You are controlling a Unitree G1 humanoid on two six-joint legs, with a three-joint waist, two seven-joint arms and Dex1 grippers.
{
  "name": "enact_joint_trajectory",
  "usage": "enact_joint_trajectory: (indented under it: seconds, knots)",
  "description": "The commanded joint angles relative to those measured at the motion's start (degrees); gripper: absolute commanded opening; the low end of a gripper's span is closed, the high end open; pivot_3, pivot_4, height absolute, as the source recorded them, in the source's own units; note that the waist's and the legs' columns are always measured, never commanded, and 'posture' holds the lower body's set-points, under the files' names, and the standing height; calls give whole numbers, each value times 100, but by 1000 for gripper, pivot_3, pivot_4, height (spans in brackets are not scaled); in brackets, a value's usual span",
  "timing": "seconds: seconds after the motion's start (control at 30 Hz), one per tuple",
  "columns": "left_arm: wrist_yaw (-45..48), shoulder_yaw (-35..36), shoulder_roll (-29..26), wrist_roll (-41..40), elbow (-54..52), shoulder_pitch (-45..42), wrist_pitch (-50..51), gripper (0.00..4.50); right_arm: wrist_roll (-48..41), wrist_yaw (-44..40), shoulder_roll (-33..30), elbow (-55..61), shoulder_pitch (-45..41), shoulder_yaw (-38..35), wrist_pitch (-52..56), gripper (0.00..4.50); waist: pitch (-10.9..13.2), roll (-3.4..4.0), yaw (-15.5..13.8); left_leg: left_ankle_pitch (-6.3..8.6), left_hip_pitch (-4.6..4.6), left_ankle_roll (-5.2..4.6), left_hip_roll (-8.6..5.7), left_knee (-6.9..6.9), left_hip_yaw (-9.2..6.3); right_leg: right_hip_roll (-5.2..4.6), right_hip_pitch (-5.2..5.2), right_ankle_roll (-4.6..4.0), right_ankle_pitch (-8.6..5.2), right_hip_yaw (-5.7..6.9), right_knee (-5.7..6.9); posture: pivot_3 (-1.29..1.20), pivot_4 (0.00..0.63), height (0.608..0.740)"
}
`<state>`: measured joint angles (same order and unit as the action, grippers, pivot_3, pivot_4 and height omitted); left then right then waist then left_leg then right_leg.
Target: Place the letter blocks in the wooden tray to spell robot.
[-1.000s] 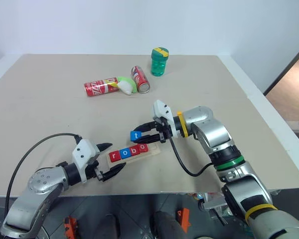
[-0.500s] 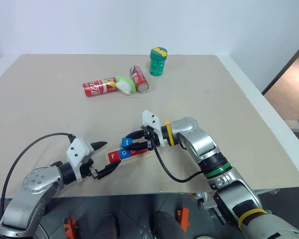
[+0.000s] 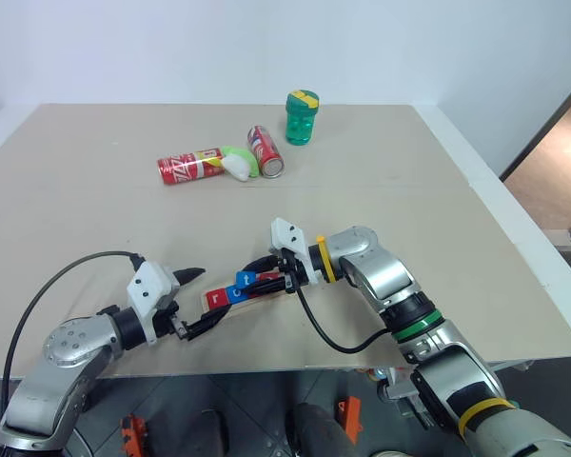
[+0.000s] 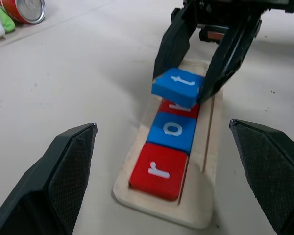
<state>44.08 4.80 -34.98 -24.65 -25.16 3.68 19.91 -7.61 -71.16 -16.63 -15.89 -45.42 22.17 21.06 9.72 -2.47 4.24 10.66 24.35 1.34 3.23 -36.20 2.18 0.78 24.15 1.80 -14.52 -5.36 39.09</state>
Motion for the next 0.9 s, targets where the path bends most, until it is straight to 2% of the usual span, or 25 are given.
enact_joint_trajectory:
  seconds: [0.03,0.9]
  knots:
    - [11,66,-55,13,-39,-55,-46,4500,-37,-62,-61,89,-24,-42,-73,1240,0,0,0,0,0,0,0,0,0,0,0,0,0,0,0,0,150,740]
    - [28,28,-48,5,-161,13,-22,4500,110,-162,-202,-94,64,2,-477,1240,0,0,0,0,0,0,1,0,0,0,1,0,0,0,0,0,150,740]
